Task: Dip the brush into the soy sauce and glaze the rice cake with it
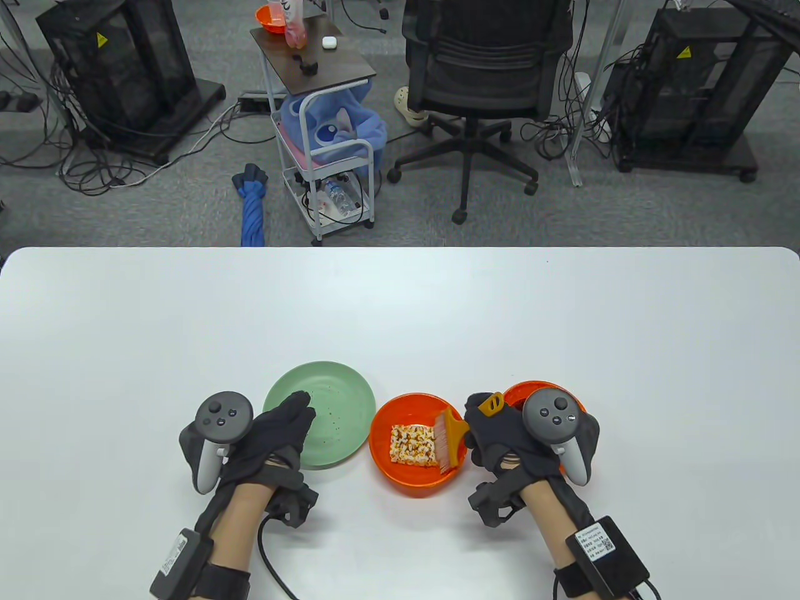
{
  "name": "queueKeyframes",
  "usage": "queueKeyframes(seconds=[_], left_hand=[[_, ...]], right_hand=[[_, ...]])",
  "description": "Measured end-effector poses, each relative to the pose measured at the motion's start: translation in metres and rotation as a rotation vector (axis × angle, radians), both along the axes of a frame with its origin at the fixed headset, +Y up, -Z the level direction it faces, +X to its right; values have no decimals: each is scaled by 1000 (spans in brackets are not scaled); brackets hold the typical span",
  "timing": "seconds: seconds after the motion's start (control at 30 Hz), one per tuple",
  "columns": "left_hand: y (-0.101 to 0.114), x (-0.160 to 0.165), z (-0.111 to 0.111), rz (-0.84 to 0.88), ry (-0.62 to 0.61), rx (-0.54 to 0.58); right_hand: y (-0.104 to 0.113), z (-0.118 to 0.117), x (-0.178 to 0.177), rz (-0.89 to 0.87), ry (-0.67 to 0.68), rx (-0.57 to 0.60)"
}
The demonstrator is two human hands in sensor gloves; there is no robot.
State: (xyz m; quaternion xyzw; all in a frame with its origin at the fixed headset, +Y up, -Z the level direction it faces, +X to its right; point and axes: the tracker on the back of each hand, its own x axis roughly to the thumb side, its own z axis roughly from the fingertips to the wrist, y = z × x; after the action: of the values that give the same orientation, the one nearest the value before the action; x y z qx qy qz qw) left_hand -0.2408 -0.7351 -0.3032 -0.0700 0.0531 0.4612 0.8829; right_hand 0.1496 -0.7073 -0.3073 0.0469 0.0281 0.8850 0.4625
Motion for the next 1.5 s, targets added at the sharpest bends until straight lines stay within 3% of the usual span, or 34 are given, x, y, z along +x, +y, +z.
queueKeyframes(seconds=[0.1,0.23,0.5,0.7,1.5], left_hand=[[0,0,-1,0,-4,1],[-1,0,-1,4,-4,-3],[-1,1,-1,11,-10,5],[-2,1,-2,17,-10,-1],[-3,-3,-1,21,6,-8]], right_hand=[[3,3,-7,-75,20,7],[-9,2,-20,-195,42,-49],[-35,-2,-25,-246,15,-143],[-41,-5,-22,-223,-3,-177],[-12,-6,2,50,-49,-49]])
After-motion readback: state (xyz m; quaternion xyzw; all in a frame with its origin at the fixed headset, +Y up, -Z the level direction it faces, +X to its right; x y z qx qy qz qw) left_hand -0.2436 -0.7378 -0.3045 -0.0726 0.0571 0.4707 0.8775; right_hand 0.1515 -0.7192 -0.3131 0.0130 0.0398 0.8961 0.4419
